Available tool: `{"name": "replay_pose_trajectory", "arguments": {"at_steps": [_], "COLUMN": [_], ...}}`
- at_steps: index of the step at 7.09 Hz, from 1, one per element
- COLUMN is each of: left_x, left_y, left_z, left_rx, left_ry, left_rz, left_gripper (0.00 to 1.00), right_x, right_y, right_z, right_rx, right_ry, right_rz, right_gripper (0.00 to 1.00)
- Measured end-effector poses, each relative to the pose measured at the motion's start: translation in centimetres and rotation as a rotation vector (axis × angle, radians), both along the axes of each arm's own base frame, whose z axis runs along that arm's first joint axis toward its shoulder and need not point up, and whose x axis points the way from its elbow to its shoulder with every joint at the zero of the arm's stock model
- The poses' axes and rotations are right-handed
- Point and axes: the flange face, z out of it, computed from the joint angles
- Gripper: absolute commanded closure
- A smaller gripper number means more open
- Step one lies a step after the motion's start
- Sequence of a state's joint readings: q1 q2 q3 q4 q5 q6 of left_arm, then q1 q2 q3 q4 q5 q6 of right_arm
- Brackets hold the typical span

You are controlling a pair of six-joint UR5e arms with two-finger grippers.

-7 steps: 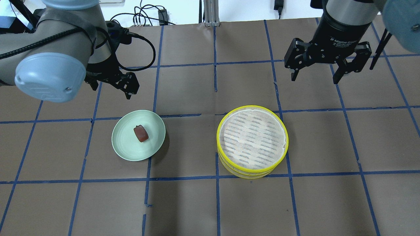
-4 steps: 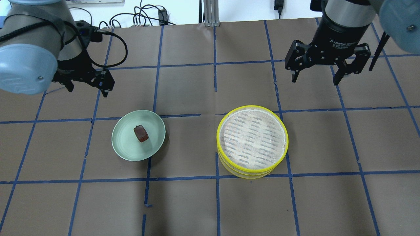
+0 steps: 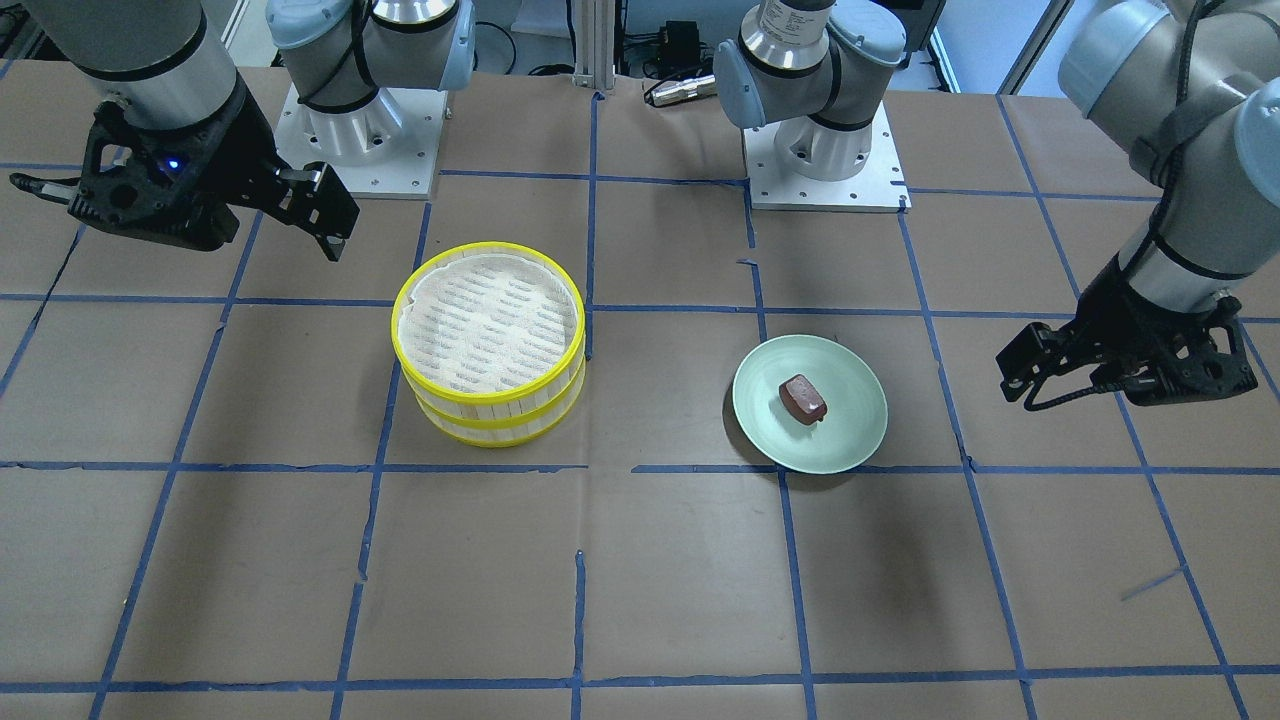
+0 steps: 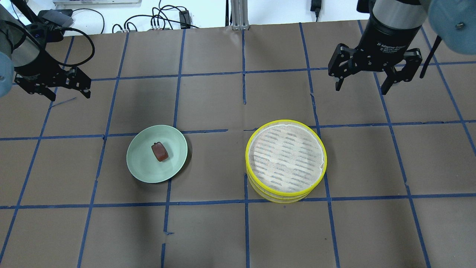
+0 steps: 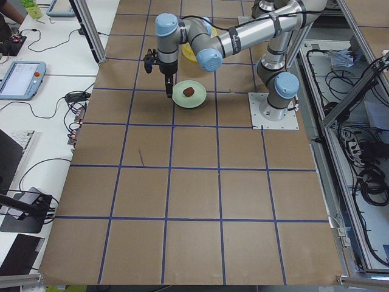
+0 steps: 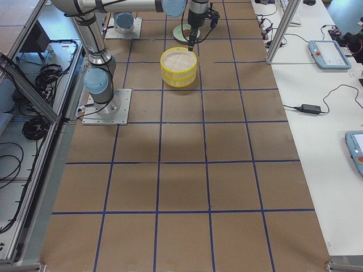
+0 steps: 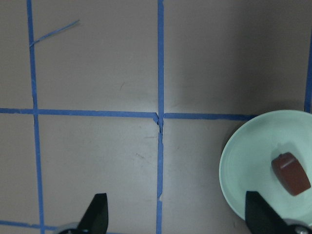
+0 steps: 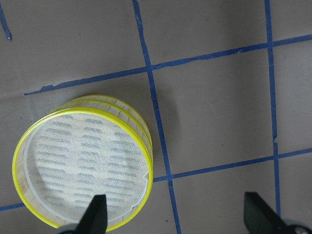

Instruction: Place buns in different layers of steamer

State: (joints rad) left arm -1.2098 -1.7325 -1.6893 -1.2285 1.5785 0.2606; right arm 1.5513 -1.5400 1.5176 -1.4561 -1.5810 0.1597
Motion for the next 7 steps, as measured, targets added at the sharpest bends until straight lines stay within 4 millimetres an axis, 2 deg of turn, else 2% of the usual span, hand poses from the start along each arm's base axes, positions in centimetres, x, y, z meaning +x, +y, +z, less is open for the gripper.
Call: {"name": "replay_pose_trajectory", "arguments": {"at_steps": [1,2,4,5,7], "left_x": [0.3,0.3,-0.7,-2.8,-8.1], "left_y": [-1.3,-2.1,-2.8,-2.6,-1.5], "left_z": [-1.8,-2.6,-3.0,-3.6,-5.5], "left_rx": [-0.030,-0.052,-0.075,-0.061,-0.008], "left_ry": [0.042,0.076,0.108,0.113,0.124], "left_rz": [0.031,0.071,0.147,0.167,0.194], "left_gripper": [0.00,0.00,0.00,0.00,0.00], "right_x": [-0.1,-0.2,-0.1,0.1,0.2], "right_y": [-0.3,-0.6,-1.0,-0.9,-1.1], "right_z": [0.0,0.0,0.1,0.3,-0.1], "right_rx": [-0.016,-0.026,-0.039,-0.043,-0.040], "right_ry": [0.000,-0.002,-0.003,-0.006,-0.006], "right_rz": [-0.001,-0.003,0.005,0.009,0.008], "right_gripper": [0.00,0.00,0.00,0.00,0.00]}}
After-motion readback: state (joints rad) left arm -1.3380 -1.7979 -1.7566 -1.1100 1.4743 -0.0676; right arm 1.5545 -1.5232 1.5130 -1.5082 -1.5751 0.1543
